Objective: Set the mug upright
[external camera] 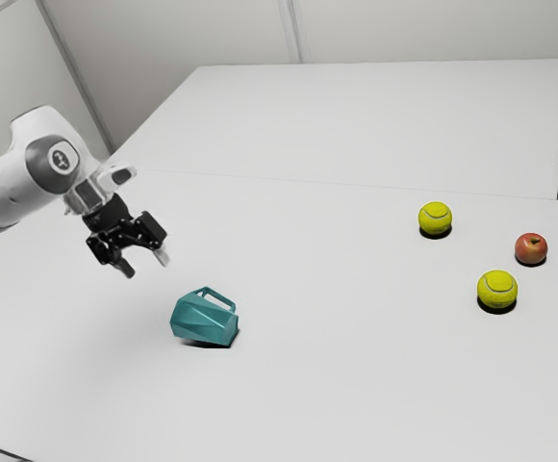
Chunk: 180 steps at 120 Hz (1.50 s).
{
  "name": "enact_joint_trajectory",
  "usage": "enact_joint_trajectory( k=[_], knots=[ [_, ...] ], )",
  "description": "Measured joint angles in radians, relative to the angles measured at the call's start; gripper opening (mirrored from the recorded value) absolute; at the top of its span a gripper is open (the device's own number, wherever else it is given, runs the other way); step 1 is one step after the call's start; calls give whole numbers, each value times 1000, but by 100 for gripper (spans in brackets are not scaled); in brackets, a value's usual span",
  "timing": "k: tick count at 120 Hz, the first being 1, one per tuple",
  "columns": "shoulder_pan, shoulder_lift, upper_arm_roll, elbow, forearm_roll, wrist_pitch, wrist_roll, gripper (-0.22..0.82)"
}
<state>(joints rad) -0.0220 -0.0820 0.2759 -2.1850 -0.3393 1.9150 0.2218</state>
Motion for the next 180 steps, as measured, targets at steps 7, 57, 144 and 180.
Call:
enact_joint_trajectory(
  k=[7, 57, 144, 180],
  knots=[
    [2, 5, 17, -10, -36, 14, 43, 60],
    [36, 126, 37, -62, -325, 61, 401, 60],
    [65, 206, 57, -110, -613, -59, 812, 60],
    [54, 206, 57, -138, -651, -68, 892, 60]
  ],
)
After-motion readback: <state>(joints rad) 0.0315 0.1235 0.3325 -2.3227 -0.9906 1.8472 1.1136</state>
